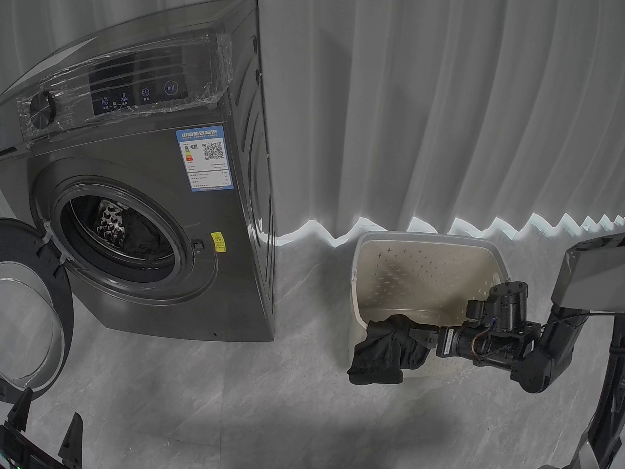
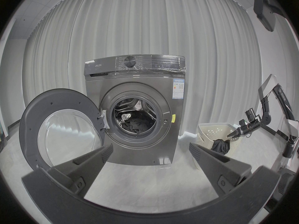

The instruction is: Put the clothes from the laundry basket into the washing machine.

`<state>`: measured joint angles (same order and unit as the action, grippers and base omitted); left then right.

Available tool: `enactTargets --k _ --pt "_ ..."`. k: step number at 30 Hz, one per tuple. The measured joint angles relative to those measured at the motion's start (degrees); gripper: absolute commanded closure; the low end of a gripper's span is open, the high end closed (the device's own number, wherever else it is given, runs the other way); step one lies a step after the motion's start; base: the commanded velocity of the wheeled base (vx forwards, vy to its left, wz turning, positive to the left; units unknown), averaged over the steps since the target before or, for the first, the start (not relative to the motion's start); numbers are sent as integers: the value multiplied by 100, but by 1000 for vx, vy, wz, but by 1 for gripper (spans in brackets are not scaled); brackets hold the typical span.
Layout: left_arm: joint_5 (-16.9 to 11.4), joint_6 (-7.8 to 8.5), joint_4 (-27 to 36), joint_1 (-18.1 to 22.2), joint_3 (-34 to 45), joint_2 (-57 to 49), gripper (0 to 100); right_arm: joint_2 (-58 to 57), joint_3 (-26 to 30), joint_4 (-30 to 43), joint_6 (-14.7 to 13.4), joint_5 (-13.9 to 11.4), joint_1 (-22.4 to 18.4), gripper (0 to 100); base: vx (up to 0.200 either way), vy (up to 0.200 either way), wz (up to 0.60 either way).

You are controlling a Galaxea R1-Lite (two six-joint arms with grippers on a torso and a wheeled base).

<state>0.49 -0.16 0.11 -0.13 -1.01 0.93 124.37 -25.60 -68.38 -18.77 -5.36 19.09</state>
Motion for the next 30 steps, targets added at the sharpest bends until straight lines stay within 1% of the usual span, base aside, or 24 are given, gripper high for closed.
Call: enactTargets --k 2,4,8,19,22,30 --pt "2 2 -1 -2 0 0 0 145 -69 -139 -33 0 34 0 100 0 0" --pt "2 5 -1 -2 0 0 0 306 -151 -262 -137 0 96 0 200 0 0" --pt "11 2 -1 -2 0 0 0 514 -236 -350 -265 -7 255 0 0 0 0" --pt "6 0 -1 -7 0 0 0 809 -345 -374 -293 -5 404 0 0 0 0" --pt "5 2 -1 -7 0 0 0 841 -339 -379 -330 -2 422 0 -200 0 0" --pt "9 11 2 -2 0 0 0 887 -378 -385 -358 -2 436 0 0 0 0"
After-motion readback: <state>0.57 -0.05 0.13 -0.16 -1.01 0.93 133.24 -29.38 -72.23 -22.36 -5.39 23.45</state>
